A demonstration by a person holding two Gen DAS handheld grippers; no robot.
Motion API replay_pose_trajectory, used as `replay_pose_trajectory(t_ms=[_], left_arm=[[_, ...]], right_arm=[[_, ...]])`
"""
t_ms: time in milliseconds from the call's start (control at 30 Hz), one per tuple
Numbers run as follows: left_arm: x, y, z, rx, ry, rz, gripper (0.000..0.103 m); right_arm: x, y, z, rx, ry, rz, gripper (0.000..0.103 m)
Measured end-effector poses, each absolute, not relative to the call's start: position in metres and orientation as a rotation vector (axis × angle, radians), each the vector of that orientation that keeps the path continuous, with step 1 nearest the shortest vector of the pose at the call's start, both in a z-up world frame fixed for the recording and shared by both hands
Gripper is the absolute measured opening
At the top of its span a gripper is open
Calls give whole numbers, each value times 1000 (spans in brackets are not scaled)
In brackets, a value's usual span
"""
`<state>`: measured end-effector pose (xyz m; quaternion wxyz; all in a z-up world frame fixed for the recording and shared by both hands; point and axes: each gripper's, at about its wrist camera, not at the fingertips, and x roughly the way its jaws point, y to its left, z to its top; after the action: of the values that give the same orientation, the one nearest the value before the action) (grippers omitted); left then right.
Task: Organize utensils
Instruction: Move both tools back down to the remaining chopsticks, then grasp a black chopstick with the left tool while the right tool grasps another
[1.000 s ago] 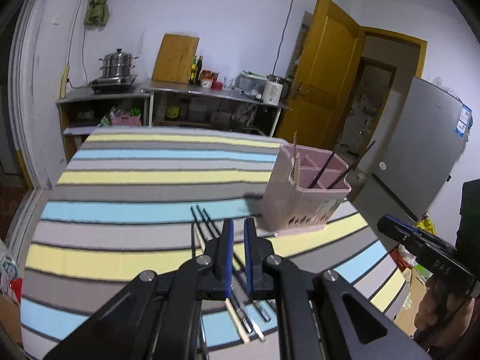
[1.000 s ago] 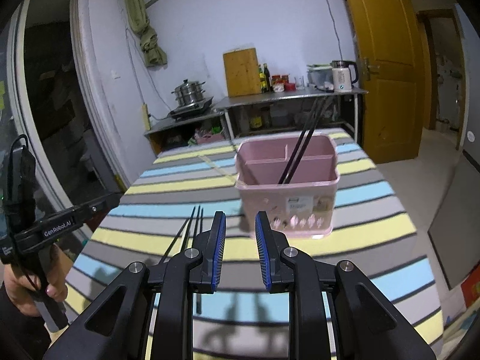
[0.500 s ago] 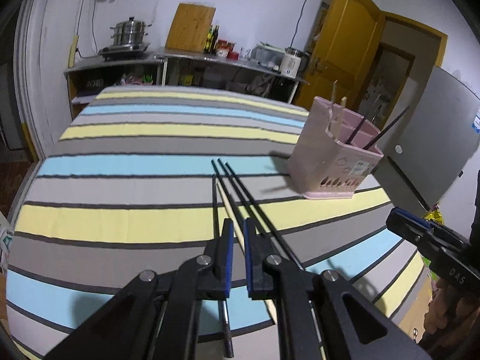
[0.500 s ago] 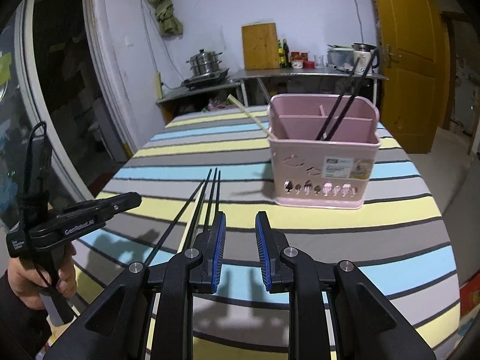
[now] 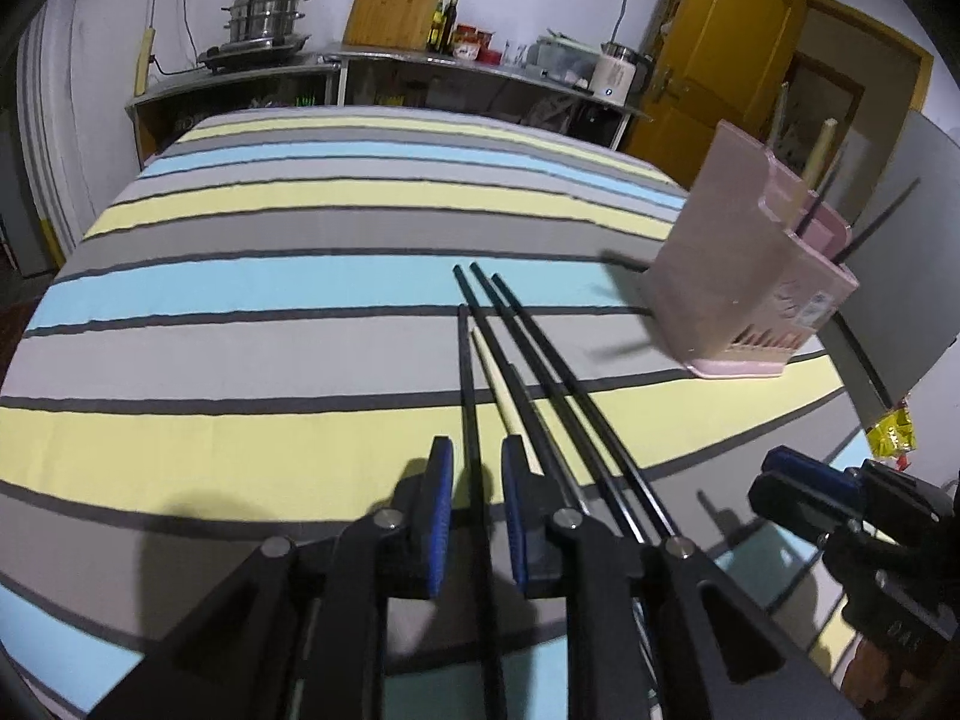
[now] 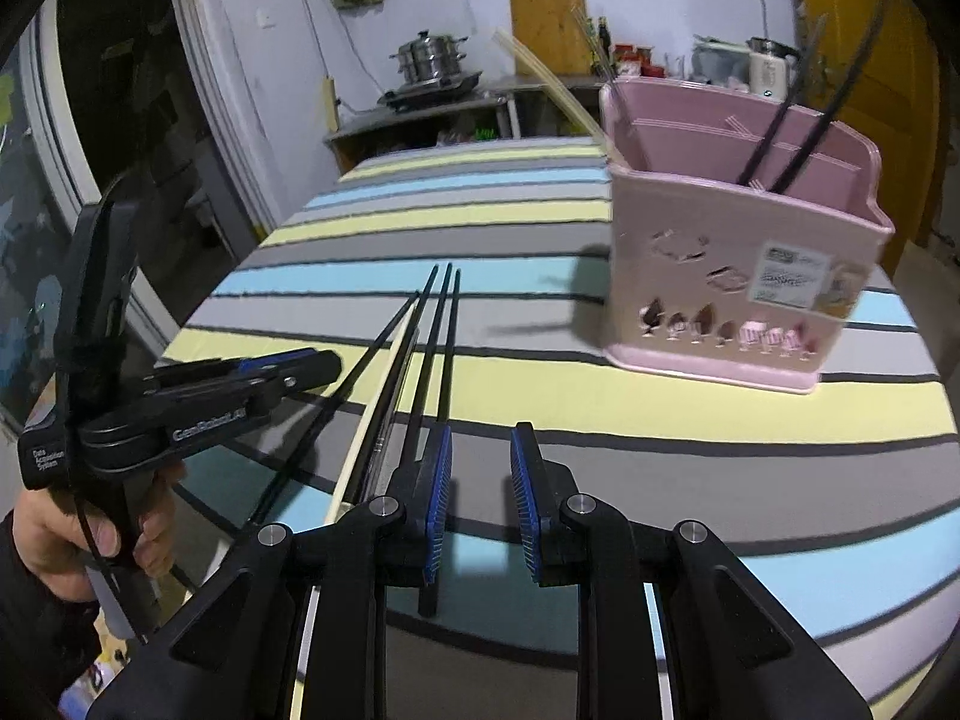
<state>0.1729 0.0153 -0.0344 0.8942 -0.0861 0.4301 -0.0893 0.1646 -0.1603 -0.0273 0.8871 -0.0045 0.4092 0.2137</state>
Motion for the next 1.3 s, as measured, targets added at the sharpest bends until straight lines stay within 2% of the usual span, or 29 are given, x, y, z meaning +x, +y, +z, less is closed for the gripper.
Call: replay_pose_trajectory(t_ms=[300, 467, 600, 1033, 1300], left_arm=[[186, 12, -42, -139, 888, -148, 17], [187, 11, -43, -118, 884, -115, 9], [186, 18, -43, -156, 889, -107, 7], [150, 50, -43, -239, 922, -71, 6], [167, 48, -42, -240, 957, -101, 6]], right_arm=[[190, -144, -51, -19, 911, 480, 21], [199, -135, -60, -19, 927, 501, 19], [198, -131, -61, -46, 930, 495, 7], [144, -182, -61, 41, 971, 418, 7], [171, -163, -48, -5, 959, 434, 8]])
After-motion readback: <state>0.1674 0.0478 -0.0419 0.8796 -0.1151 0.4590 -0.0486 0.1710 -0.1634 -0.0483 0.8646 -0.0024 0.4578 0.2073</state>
